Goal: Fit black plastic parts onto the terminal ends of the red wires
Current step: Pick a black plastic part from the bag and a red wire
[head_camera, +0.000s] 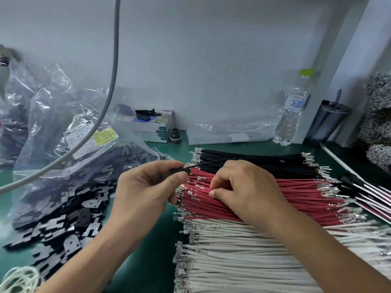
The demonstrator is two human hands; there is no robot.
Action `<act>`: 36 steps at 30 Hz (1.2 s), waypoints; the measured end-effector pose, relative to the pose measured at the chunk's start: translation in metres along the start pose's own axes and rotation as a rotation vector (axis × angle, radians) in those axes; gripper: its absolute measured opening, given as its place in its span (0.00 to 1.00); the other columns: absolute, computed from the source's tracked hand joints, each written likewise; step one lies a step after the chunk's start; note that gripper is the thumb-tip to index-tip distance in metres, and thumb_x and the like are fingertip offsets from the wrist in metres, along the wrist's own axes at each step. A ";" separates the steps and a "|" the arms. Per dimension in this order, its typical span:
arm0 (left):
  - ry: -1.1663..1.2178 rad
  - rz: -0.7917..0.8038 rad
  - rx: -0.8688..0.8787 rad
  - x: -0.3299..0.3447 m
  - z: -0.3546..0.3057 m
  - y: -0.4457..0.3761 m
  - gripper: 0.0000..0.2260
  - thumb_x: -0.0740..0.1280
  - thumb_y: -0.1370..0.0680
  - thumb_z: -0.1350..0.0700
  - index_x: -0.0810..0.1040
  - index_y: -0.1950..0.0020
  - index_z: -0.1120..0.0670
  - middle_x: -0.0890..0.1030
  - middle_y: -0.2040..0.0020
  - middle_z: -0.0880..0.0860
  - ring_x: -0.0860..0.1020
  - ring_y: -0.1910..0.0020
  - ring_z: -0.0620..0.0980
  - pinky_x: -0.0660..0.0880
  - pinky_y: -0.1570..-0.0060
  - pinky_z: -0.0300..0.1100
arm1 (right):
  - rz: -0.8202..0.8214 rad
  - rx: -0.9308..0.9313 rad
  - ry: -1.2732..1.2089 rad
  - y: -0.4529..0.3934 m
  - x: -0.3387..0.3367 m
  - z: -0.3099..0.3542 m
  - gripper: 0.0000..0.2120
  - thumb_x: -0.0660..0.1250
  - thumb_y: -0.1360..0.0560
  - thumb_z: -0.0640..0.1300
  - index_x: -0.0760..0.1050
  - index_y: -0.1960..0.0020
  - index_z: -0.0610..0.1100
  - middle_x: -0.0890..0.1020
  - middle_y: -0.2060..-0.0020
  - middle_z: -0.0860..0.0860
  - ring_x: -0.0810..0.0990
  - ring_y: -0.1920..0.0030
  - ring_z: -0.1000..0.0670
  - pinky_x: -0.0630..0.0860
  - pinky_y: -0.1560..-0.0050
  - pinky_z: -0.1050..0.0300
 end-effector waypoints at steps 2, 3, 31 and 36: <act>0.011 -0.014 -0.009 -0.001 0.001 -0.001 0.10 0.78 0.33 0.54 0.89 0.53 0.51 0.85 0.64 0.60 0.75 0.74 0.48 0.70 0.78 0.37 | 0.000 -0.023 0.039 -0.001 -0.002 0.002 0.05 0.70 0.23 0.55 0.81 0.56 0.55 0.78 0.59 0.61 0.75 0.54 0.60 0.71 0.55 0.57; 0.017 -0.018 -0.011 -0.002 0.001 -0.002 0.10 0.78 0.33 0.53 0.89 0.53 0.51 0.85 0.63 0.61 0.75 0.74 0.48 0.70 0.78 0.37 | -0.016 -0.049 0.069 0.000 -0.003 0.004 0.05 0.68 0.22 0.53 0.80 0.55 0.54 0.77 0.59 0.60 0.75 0.54 0.59 0.73 0.55 0.56; 0.392 0.307 -0.253 0.005 -0.002 0.005 0.12 0.77 0.28 0.59 0.86 0.46 0.62 0.84 0.59 0.61 0.81 0.68 0.51 0.79 0.67 0.40 | -0.214 -0.067 -0.224 0.045 -0.047 -0.003 0.07 0.64 0.20 0.52 0.76 0.57 0.57 0.79 0.60 0.59 0.79 0.58 0.54 0.74 0.62 0.54; 0.415 0.352 -0.265 0.004 0.000 0.005 0.16 0.76 0.28 0.55 0.85 0.44 0.61 0.84 0.58 0.60 0.81 0.67 0.51 0.79 0.66 0.40 | -0.153 -0.059 -0.219 0.043 -0.045 -0.003 0.08 0.63 0.21 0.55 0.76 0.57 0.56 0.80 0.60 0.59 0.79 0.58 0.54 0.75 0.61 0.54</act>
Point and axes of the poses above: each hand's wrist, its own y-axis away from the middle knuckle, its own x-axis out of the palm, z = x × y, the point moved 2 cm from there along -y, towards the middle knuckle
